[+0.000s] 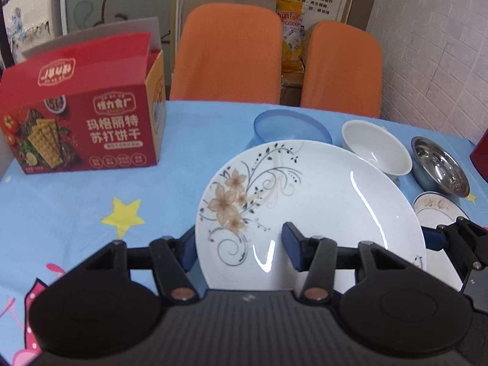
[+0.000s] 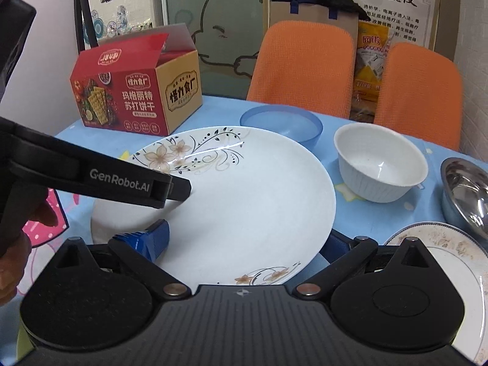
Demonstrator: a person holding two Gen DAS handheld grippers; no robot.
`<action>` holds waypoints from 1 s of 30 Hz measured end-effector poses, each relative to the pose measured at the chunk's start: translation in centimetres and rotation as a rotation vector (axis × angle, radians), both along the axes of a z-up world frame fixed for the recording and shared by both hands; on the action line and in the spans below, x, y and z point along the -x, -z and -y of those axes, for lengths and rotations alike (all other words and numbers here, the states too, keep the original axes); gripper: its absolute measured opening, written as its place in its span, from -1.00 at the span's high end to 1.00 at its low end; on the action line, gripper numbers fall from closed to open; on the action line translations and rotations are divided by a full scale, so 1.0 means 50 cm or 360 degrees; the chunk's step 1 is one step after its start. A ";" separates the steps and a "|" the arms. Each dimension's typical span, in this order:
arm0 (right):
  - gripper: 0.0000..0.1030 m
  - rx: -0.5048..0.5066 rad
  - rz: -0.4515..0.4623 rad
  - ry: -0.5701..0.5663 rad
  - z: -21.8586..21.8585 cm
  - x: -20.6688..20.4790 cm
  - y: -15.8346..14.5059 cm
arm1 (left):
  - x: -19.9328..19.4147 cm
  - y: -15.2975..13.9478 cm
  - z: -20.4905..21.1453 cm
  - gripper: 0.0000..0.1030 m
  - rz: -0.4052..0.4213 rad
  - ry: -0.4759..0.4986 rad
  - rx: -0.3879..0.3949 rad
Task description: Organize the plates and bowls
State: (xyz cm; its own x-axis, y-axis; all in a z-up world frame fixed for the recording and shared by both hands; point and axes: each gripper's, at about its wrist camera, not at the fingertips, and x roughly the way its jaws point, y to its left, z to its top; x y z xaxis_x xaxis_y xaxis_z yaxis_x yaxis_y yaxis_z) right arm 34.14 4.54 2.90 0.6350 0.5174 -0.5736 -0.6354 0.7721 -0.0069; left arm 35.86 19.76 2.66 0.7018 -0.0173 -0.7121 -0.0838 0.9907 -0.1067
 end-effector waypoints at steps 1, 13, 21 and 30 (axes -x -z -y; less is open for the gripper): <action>-0.73 -0.0009 0.0014 0.0001 0.005 0.013 -0.007 | 0.015 -0.011 0.004 0.00 0.0010 0.0005 -0.0005; -0.75 -0.0099 -0.0064 0.0032 0.075 0.236 0.004 | 0.255 0.003 0.039 -0.01 -0.0051 0.0035 0.0001; -0.75 -0.0081 -0.0134 0.0034 0.070 0.282 0.065 | 0.313 0.056 0.039 0.00 -0.0078 -0.0005 -0.0055; -0.70 -0.0150 -0.0049 0.0068 0.091 0.304 0.072 | 0.331 0.050 0.021 -0.59 0.0073 -0.0028 -0.0071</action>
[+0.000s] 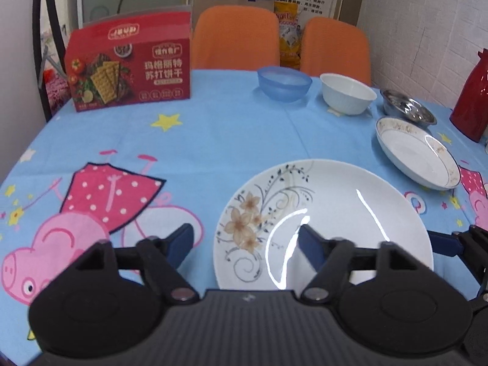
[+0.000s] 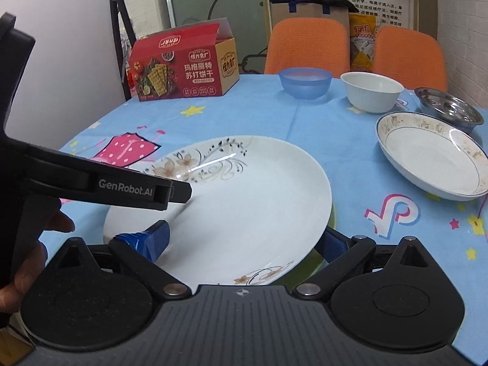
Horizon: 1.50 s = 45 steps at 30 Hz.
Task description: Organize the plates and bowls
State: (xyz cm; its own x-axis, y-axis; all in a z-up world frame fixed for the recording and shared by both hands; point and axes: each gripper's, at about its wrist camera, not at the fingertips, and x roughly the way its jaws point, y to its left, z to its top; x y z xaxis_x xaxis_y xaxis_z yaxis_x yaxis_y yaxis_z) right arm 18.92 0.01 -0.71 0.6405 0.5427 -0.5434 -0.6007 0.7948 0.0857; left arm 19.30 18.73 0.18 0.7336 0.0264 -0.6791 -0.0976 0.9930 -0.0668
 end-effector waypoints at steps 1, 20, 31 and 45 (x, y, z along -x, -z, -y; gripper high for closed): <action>-0.71 0.0024 -0.0002 0.0010 0.000 0.000 -0.001 | 0.004 -0.010 -0.001 -0.59 0.0038 -0.0023 -0.0022; -0.73 -0.0067 0.0045 0.0577 0.291 -0.180 -0.052 | -0.239 -0.076 0.165 -0.61 -0.0159 0.0490 0.0407; -0.73 -0.0017 -0.0136 0.0578 0.323 -0.363 0.003 | -0.458 0.018 0.309 -0.61 -0.0417 0.0566 0.0309; -0.77 0.0105 -0.0085 0.0509 0.286 -0.375 0.029 | -0.459 0.037 0.345 -0.47 -0.0398 0.0567 0.0148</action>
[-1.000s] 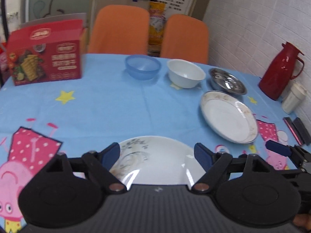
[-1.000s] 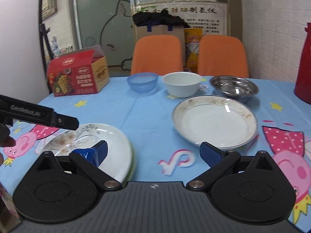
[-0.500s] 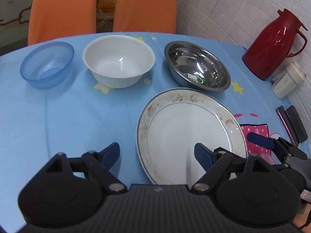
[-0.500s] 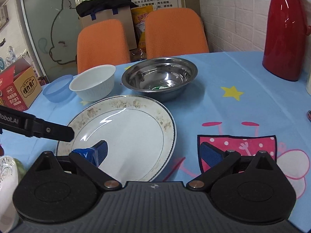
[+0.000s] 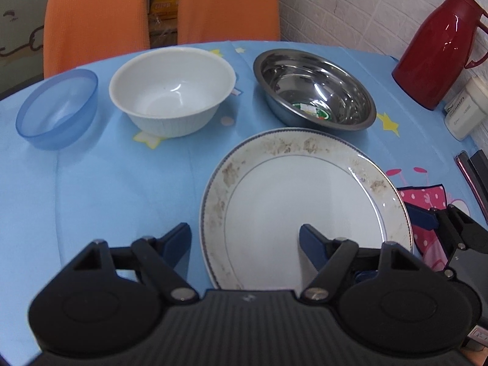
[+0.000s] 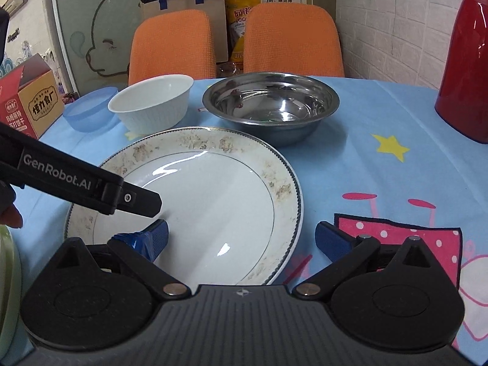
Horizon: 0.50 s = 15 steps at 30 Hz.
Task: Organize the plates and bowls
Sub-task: 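Grasp the gold-rimmed white plate rim with both grippers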
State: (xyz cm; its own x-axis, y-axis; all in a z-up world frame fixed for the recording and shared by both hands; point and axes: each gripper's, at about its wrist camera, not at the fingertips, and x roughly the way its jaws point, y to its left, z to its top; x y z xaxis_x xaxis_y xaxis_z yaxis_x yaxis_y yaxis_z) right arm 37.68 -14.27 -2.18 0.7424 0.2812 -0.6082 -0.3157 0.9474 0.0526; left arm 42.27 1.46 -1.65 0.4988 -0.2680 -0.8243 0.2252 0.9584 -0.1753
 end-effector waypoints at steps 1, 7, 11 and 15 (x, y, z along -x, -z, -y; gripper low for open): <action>-0.77 0.0000 0.0003 0.0002 0.000 0.000 0.001 | 0.000 0.001 0.003 -0.46 0.0004 -0.0001 -0.0009; -0.77 0.0012 0.0007 -0.0059 -0.020 0.014 0.003 | 0.006 0.004 0.018 -0.36 0.0040 -0.0003 -0.0099; -0.77 -0.0009 0.0036 -0.0029 -0.024 0.019 0.006 | 0.010 0.000 0.023 -0.16 0.0055 -0.0003 -0.0100; -0.77 -0.0026 0.0020 0.0018 -0.037 0.026 0.000 | 0.012 -0.004 0.023 -0.04 0.0013 -0.0026 -0.0084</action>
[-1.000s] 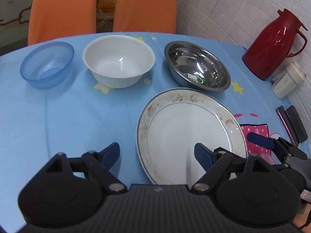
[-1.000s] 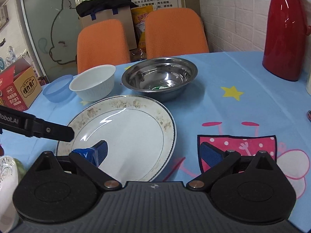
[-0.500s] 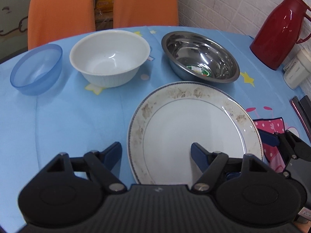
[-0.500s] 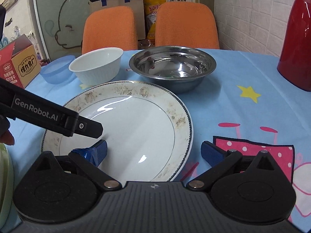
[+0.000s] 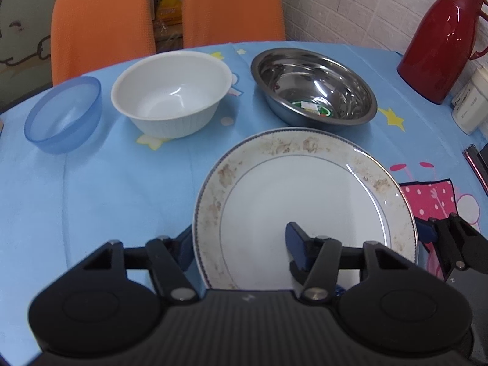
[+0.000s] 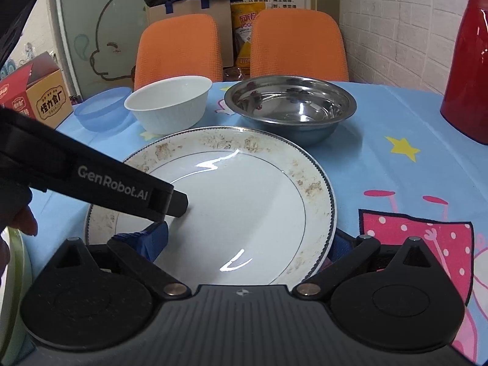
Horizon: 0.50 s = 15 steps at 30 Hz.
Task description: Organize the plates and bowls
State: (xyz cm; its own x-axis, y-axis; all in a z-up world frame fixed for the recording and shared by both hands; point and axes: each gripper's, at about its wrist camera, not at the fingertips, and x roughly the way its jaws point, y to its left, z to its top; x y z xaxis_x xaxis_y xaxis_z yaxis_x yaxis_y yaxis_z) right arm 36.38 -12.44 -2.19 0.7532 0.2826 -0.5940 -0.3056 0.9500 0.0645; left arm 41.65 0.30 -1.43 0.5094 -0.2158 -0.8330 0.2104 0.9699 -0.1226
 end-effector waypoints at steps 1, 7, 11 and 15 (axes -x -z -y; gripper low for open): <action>-0.76 -0.0029 -0.0013 0.0006 0.004 0.003 -0.004 | 0.006 -0.005 -0.001 -0.01 -0.0005 0.0003 0.0018; -0.77 -0.0025 0.0075 0.0043 -0.002 0.054 -0.039 | 0.055 -0.055 -0.004 0.00 0.0111 0.0024 0.0019; -0.77 -0.0028 0.0114 0.0026 -0.013 0.089 -0.058 | 0.097 -0.082 -0.030 0.02 0.0137 -0.0003 0.0041; -0.77 -0.0064 0.0145 -0.0027 -0.041 0.144 -0.083 | 0.161 -0.107 -0.086 0.02 0.0168 -0.0073 0.0063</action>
State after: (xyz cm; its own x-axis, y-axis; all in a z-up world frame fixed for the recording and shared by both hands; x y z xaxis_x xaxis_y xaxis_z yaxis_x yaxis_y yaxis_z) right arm 29.16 -10.39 1.95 0.7983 0.3182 -0.5113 -0.3282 0.9417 0.0737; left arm 33.62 4.60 3.91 0.6039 -0.2220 -0.7655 0.1798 0.9736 -0.1405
